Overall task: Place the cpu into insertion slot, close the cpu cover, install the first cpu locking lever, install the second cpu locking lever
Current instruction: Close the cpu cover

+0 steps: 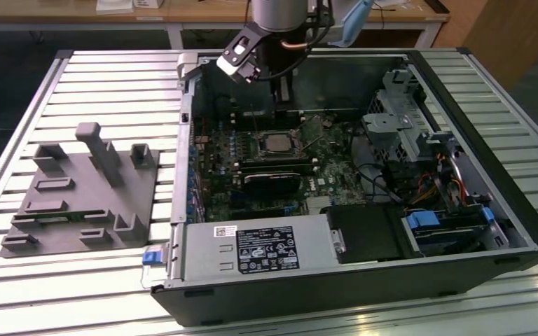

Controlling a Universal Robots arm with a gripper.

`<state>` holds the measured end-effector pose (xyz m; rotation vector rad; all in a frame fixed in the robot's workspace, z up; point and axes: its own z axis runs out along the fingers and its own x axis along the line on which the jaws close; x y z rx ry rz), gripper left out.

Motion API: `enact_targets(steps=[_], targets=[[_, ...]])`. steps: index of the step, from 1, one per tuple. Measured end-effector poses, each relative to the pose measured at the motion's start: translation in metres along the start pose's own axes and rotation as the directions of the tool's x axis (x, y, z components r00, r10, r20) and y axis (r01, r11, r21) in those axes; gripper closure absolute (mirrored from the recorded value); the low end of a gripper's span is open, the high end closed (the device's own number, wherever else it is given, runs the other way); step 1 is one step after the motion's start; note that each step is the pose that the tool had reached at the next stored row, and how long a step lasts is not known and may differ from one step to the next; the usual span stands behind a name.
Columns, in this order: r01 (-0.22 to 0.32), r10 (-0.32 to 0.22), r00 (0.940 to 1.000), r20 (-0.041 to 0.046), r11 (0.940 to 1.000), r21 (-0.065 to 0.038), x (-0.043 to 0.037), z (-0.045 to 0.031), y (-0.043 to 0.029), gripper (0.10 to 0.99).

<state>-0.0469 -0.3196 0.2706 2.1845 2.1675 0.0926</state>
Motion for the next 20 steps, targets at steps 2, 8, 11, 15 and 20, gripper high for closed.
enact_targets(steps=[2, 8, 11, 15, 20], targets=[[0.0, 0.0, 1.0, 0.0001, 1.0, 0.0, 0.0, -0.0048, 0.0004, 0.98], [0.0, 0.0, 1.0, 0.0, 1.0, 0.0, 0.0, -0.0055, 0.0009, 0.98], [0.0, 0.0, 1.0, 0.0, 1.0, 0.0, 0.0, -0.0051, 0.0053, 0.98], [0.0, 0.0, 1.0, 0.0, 1.0, 0.0, 0.0001, -0.0041, 0.0167, 0.98], [0.0, 0.0, 1.0, 0.0, 1.0, 0.001, 0.0004, -0.0023, 0.0375, 0.98]])
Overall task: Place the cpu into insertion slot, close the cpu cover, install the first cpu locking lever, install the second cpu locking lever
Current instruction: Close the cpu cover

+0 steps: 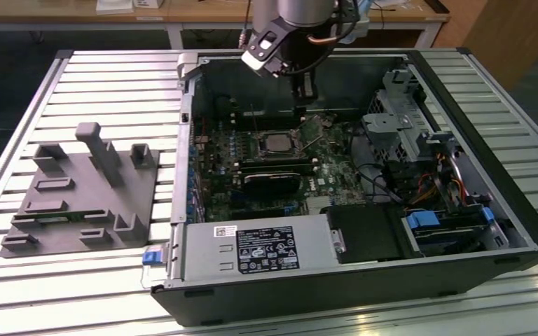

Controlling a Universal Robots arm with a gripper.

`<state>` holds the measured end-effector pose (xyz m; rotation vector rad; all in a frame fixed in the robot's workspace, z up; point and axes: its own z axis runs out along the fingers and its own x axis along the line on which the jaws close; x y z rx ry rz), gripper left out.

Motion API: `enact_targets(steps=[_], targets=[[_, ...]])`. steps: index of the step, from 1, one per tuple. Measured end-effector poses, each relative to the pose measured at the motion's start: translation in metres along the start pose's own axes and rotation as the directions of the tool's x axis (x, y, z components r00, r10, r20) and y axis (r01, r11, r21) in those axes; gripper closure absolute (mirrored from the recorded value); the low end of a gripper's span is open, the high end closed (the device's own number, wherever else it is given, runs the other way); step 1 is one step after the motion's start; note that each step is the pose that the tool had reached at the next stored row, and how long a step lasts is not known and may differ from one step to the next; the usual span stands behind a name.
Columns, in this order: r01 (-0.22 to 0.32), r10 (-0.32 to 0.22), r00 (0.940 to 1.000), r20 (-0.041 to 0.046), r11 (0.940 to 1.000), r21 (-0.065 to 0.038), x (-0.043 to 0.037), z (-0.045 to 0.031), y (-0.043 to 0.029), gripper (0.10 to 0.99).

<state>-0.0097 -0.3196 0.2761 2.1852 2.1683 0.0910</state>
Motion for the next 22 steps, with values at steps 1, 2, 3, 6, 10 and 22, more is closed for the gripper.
enact_targets(steps=[1, 2, 3, 6, 10, 22], targets=[[0.0, 0.0, 1.0, 0.0, 1.0, 0.0, 0.0001, 0.0004, 0.0046, 0.98], [0.0, 0.0, 1.0, 0.0, 1.0, 0.001, 0.0001, 0.0008, 0.009, 0.98], [0.0, 0.0, 1.0, -0.0001, 1.0, 0.001, 0.0002, 0.0012, 0.0134, 0.98], [0.0, 0.0, 1.0, 0.0001, 1.0, 0.002, 0.0006, 0.0023, 0.0264, 0.98], [0.0, 0.0, 1.0, 0.0002, 1.0, 0.003, 0.0011, 0.0039, 0.0429, 0.98], [0.0, 0.0, 1.0, 0.0004, 1.0, 0.009, 0.0017, 0.0176, 0.0615, 0.98]])
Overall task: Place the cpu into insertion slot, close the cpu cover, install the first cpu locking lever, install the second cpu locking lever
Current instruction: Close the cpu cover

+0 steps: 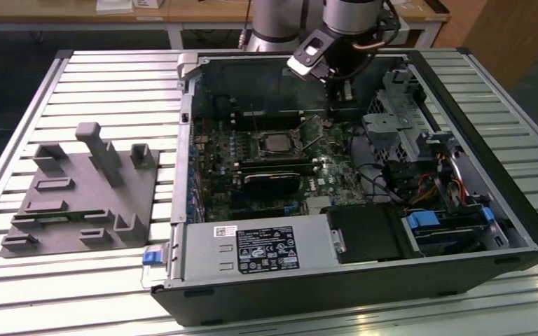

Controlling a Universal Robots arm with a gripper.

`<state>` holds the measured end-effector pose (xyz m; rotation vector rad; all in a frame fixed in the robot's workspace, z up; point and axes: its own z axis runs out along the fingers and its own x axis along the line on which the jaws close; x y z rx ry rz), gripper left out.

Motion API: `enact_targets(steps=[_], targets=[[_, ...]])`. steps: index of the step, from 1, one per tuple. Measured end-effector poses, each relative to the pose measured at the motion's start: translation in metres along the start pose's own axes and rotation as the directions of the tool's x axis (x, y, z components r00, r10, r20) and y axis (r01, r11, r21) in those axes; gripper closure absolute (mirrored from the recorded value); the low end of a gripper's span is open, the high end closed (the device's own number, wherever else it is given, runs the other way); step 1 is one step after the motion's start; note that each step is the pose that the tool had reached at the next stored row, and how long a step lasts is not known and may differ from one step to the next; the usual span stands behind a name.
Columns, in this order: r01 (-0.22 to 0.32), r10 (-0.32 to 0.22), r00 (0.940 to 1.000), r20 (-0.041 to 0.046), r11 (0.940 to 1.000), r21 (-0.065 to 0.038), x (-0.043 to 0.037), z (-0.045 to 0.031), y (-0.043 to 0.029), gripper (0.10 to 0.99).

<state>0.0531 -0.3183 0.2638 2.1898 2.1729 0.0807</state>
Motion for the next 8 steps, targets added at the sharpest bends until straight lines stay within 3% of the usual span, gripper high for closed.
enact_targets(steps=[8], targets=[[0.0, 0.0, 1.0, 0.0001, 1.0, 0.005, 0.0001, 0.0148, 0.001, 0.98]])
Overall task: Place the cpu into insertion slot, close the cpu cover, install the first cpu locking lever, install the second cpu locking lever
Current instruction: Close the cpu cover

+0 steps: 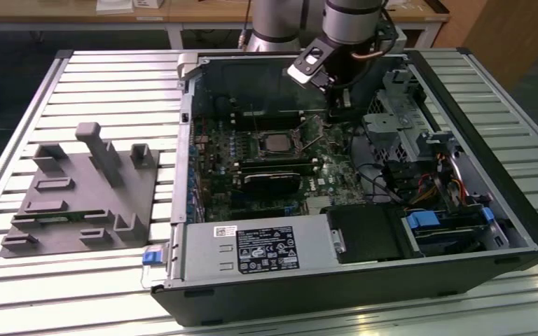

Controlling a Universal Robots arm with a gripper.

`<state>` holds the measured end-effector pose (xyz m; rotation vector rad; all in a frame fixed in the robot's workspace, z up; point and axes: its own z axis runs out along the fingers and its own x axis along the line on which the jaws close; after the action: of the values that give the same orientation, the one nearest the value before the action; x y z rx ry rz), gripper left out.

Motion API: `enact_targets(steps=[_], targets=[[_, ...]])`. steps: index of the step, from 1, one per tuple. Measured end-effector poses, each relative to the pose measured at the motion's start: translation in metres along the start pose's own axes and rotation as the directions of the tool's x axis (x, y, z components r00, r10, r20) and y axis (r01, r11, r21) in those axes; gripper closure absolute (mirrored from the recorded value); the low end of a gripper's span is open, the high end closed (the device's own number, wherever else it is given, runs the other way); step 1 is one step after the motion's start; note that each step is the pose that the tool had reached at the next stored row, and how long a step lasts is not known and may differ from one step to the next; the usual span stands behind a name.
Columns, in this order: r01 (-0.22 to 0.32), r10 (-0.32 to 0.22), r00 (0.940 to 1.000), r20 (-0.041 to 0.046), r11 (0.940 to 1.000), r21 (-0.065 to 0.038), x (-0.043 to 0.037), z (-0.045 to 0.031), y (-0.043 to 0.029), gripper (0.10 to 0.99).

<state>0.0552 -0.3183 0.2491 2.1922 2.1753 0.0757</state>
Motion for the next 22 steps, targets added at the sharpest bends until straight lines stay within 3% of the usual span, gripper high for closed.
enact_targets(steps=[6, 12, 14, 18, 19, 22], targets=[[0.0, 0.0, 1.0, 0.0001, 1.0, 0.006, 0.0, 0.01, -0.0005, 0.98], [0.0, 0.0, 1.0, 0.0002, 1.0, 0.01, 0.0, 0.0107, -0.0005, 0.98], [0.0, 0.0, 1.0, 0.0003, 0.9994, 0.034, 0.0001, 0.0111, -0.0004, 0.98], [0.0, 0.0, 1.0, 0.0021, 0.9944, 0.105, 0.0, 0.0119, -0.0003, 0.98], [0.0, -0.001, 1.0, 0.0023, 0.9931, 0.117, 0.0, 0.012, -0.0002, 0.98], [0.0, 0.0, 1.0, 0.0024, 0.9929, 0.119, 0.0, 0.012, -0.0003, 0.98]])
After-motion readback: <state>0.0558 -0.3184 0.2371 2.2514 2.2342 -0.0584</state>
